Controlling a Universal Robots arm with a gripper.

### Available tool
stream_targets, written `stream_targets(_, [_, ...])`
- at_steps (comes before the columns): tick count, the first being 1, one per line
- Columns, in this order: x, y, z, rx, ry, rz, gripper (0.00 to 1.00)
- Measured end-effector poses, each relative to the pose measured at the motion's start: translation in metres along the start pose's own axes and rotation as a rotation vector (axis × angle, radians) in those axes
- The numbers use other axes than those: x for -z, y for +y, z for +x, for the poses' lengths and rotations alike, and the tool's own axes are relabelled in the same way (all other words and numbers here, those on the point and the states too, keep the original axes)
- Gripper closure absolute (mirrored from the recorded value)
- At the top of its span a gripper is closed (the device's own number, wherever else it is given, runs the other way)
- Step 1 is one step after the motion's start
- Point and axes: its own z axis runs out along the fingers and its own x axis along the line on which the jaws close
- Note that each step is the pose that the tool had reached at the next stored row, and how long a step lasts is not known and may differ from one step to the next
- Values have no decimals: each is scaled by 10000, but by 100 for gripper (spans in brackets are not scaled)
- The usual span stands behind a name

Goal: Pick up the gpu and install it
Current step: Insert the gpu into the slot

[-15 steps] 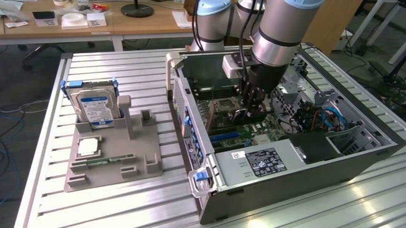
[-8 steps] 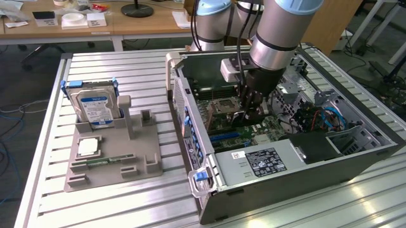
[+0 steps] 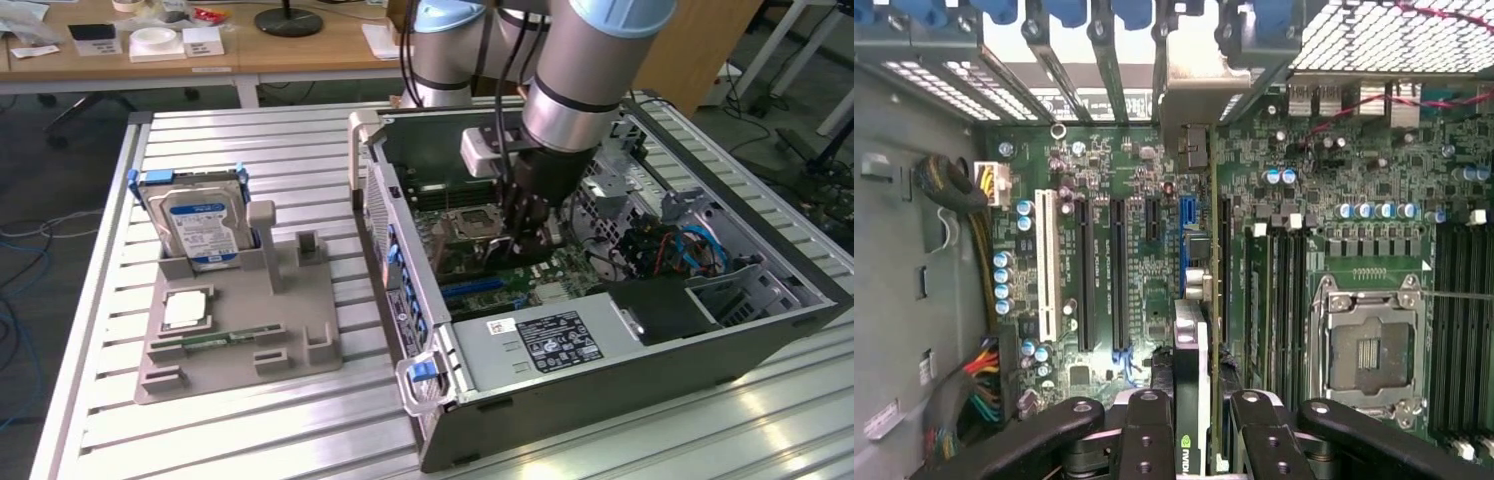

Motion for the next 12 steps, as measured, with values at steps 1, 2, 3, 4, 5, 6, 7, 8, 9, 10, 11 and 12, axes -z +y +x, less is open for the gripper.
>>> stream_targets(1, [-4,15,1,-1,1,0,73])
stream_targets(2, [-10,23,1,-1,0,1,73])
stream_targets(3, [-17,30,2,0,-1,1,73])
stream_targets(4, [-22,37,3,0,1,0,73])
stream_targets(5, [-25,48,4,0,3,-1,73])
stream_targets(6, [-28,61,4,0,2,0,73])
stream_targets(7, [-31,73,4,0,2,0,73])
stream_targets(8, [-33,84,4,0,1,0,73])
stream_targets(9, [-35,92,4,-1,2,0,73])
stream_targets(10, [-38,100,-1,-1,-1,0,73])
stream_targets(11, [-40,106,-5,-1,-2,1,73])
stream_targets(12, [-40,112,-5,-1,0,1,73])
